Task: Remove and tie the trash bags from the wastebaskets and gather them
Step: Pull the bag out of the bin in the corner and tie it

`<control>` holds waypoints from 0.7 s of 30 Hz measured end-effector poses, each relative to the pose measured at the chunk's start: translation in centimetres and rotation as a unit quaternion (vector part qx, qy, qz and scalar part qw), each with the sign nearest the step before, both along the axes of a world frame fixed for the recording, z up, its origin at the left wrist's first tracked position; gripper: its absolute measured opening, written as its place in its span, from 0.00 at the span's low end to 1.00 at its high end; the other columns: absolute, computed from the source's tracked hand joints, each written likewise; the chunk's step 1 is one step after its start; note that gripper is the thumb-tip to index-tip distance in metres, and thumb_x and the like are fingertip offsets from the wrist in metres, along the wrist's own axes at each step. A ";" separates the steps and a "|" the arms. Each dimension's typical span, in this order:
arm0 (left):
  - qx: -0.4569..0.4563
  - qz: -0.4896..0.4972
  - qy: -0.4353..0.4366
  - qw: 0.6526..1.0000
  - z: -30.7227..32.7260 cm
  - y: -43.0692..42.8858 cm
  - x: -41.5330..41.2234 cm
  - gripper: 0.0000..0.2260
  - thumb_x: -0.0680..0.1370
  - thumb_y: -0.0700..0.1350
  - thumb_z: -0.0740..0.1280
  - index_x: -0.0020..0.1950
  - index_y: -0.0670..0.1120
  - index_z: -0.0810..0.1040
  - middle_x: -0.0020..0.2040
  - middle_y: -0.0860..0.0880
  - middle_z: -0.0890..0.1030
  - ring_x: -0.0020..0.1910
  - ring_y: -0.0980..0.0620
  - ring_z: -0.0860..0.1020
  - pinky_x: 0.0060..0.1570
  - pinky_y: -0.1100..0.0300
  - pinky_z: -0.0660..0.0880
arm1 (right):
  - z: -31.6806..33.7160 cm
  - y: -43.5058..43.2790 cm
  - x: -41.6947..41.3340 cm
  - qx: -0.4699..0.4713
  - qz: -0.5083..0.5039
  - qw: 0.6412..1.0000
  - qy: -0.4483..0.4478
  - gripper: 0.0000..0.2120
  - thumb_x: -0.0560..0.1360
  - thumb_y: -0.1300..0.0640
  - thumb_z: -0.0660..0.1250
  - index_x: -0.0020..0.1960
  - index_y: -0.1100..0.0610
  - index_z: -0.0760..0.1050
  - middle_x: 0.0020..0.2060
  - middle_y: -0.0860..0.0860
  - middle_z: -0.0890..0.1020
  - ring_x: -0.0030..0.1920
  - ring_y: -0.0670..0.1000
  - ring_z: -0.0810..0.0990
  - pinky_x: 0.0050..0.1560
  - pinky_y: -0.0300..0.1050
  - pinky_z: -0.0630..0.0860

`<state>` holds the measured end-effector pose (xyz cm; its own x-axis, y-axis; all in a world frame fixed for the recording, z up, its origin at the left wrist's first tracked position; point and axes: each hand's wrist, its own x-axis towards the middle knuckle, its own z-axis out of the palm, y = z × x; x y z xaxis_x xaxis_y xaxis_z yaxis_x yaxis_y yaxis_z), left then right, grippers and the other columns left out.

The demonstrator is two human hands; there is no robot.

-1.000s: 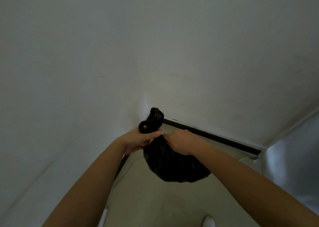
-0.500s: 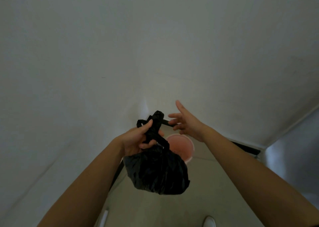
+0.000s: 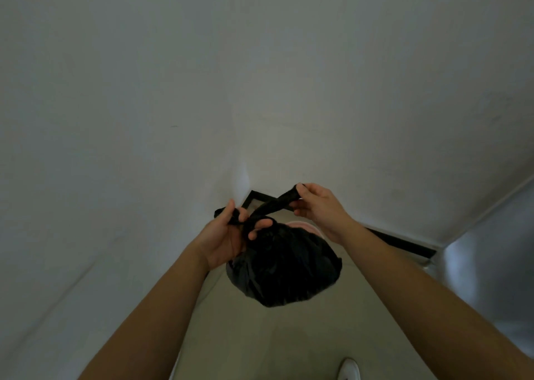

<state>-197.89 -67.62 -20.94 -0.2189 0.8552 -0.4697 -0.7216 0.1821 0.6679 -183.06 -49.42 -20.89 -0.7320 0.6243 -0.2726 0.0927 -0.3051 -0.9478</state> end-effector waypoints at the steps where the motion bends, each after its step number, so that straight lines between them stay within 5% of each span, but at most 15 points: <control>1: -0.002 -0.001 -0.007 1.000 -0.2 0.0 0.2 0.23 0.84 0.61 0.48 0.37 0.48 0.66 0.57 0.36 0.83 0.33 0.48 0.72 0.50 0.50 0.70 | 0.3 -0.2 0.2 -0.029 0.007 0.999 0.020 0.10 0.83 0.55 0.60 0.52 0.60 0.77 0.50 0.56 0.83 0.46 0.51 0.81 0.44 0.42 0.79; 3: -0.021 0.004 -0.016 1.000 -0.7 0.4 0.4 0.23 0.84 0.60 0.50 0.34 0.49 0.64 0.60 0.35 0.82 0.33 0.48 0.73 0.52 0.51 0.69 | 0.8 -0.9 0.5 -0.084 0.013 0.995 0.060 0.10 0.84 0.57 0.58 0.49 0.60 0.75 0.51 0.58 0.84 0.46 0.52 0.83 0.43 0.42 0.80; 6: -0.058 0.098 -0.024 0.993 -1.7 0.8 -0.1 0.22 0.84 0.53 0.53 0.34 0.47 0.72 0.54 0.35 0.83 0.30 0.49 0.71 0.49 0.53 0.70 | 1.8 -1.4 1.1 -0.212 -0.026 0.967 0.137 0.13 0.83 0.59 0.56 0.42 0.57 0.71 0.30 0.53 0.82 0.34 0.49 0.83 0.36 0.40 0.82; 8: -0.095 0.237 -0.012 0.967 -3.3 -1.0 -1.9 0.14 0.83 0.46 0.54 0.48 0.40 0.74 0.43 0.37 0.84 0.25 0.51 0.69 0.39 0.56 0.73 | 2.9 0.5 2.4 -0.306 -0.099 0.918 0.232 0.13 0.82 0.59 0.55 0.39 0.55 0.67 0.20 0.46 0.68 0.22 0.43 0.73 0.22 0.33 0.72; 10: -0.136 0.309 0.021 0.941 -4.9 -4.1 -4.2 0.10 0.82 0.45 0.54 0.54 0.39 0.68 0.39 0.40 0.84 0.22 0.52 0.67 0.29 0.60 0.72 | 4.2 4.0 4.3 -0.293 -0.175 0.902 0.266 0.15 0.83 0.57 0.53 0.38 0.54 0.66 0.19 0.45 0.62 0.20 0.41 0.64 0.19 0.32 0.63; 13: -0.141 0.276 0.045 0.950 -4.7 -6.0 -5.1 0.11 0.82 0.44 0.57 0.46 0.39 0.75 0.38 0.44 0.81 0.22 0.53 0.67 0.31 0.60 0.73 | 4.1 7.4 6.1 -0.210 -0.232 0.924 0.218 0.14 0.84 0.53 0.55 0.40 0.53 0.67 0.20 0.45 0.62 0.21 0.42 0.64 0.21 0.34 0.63; 16: -0.158 0.216 0.105 0.958 -3.2 -3.9 -3.8 0.12 0.79 0.43 0.63 0.47 0.35 0.81 0.31 0.46 0.77 0.28 0.51 0.69 0.37 0.59 0.71 | 2.0 5.8 4.3 -0.215 -0.221 0.939 0.149 0.12 0.83 0.54 0.58 0.42 0.55 0.69 0.20 0.47 0.65 0.23 0.44 0.70 0.24 0.35 0.69; 19: -0.171 0.199 0.162 0.951 -2.7 -2.5 -3.0 0.14 0.77 0.42 0.67 0.54 0.31 0.81 0.31 0.45 0.80 0.33 0.49 0.71 0.44 0.56 0.73 | 0.0 1.8 1.6 -0.225 -0.146 0.962 0.059 0.09 0.82 0.51 0.62 0.47 0.56 0.72 0.25 0.49 0.73 0.28 0.48 0.76 0.29 0.39 0.75; 21: -0.183 0.183 0.207 0.943 -2.2 -2.1 -2.4 0.17 0.75 0.45 0.70 0.52 0.31 0.81 0.32 0.44 0.78 0.35 0.45 0.73 0.45 0.53 0.73 | -0.5 -0.7 0.4 -0.206 -0.068 0.976 -0.003 0.14 0.79 0.45 0.64 0.53 0.56 0.74 0.36 0.53 0.78 0.35 0.51 0.79 0.36 0.45 0.77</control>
<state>-200.29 -69.73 -23.10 -0.6980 0.4841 -0.5276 -0.4713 0.2442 0.8475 -182.66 -50.17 -21.35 -0.6471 0.5526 -0.5253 0.0293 -0.6705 -0.7414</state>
